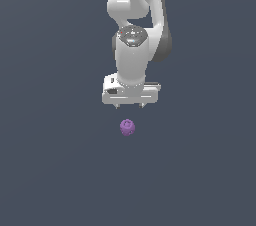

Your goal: Pick up the object and move it to a goal position.

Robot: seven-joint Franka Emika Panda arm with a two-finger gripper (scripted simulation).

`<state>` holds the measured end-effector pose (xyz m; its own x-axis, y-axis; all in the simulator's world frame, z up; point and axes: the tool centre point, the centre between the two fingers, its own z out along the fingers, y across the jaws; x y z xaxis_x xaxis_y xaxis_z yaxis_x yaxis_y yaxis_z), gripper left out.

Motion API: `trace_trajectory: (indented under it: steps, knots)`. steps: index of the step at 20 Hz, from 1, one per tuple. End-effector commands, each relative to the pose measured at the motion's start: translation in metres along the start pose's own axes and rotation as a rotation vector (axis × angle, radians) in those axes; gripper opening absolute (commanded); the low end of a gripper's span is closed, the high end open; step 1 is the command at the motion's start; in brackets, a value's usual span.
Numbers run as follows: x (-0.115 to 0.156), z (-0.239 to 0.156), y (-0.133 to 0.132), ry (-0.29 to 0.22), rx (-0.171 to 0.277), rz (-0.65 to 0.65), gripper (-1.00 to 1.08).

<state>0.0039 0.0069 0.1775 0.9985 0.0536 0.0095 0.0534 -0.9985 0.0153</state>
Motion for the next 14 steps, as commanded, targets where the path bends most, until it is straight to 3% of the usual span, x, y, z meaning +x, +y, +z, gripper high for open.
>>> trace_trajectory:
  steps: [1,14]
  knots:
    - [0.000,0.000,0.000,0.000,0.000,0.000,1.00]
    - [0.014,-0.020,-0.015,0.033,0.011,-0.040,1.00]
